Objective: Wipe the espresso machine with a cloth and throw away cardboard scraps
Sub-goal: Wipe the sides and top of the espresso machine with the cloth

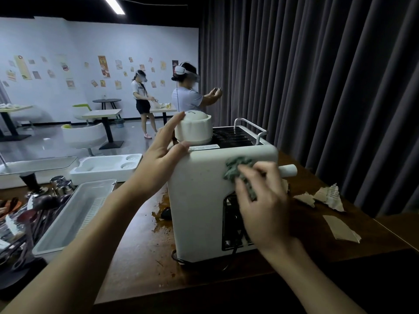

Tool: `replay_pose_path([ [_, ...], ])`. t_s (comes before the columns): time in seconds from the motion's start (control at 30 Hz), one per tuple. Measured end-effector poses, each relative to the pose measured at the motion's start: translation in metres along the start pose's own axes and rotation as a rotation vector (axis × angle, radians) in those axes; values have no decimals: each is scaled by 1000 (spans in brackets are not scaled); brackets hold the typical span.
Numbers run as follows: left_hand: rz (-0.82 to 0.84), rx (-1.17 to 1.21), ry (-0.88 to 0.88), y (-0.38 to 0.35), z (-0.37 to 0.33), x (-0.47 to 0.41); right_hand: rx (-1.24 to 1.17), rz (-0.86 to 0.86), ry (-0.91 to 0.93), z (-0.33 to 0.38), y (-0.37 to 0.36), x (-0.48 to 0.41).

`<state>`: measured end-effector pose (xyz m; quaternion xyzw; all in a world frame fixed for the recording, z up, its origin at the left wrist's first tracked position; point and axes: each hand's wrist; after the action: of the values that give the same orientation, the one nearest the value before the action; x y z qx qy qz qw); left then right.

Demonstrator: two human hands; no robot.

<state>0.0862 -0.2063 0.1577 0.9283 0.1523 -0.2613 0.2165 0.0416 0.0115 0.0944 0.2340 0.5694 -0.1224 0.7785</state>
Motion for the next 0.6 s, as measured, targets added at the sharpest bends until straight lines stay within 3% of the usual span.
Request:
replay_pose_path([
  [0.13, -2, -3, -8, 0, 1, 0, 10, -67, -66, 6, 0, -13],
  [0.3, 1, -23, -28, 0, 0, 3, 61, 70, 93, 9, -3, 4],
  [0.47, 9, -44, -48, 0, 0, 4, -5, -58, -80, 13, -1, -15],
  [0.6, 2, -45, -46, 0, 1, 5, 52, 133, 97, 28, -11, 11],
])
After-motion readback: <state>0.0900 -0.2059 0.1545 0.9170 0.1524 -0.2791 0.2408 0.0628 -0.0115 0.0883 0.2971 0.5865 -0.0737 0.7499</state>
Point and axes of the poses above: each hand's wrist, its own x-axis away from the middle knuckle, its own y-axis out of the back of the hand, z = x × y, and after that the axes turned 4 degrees about x, right-handed
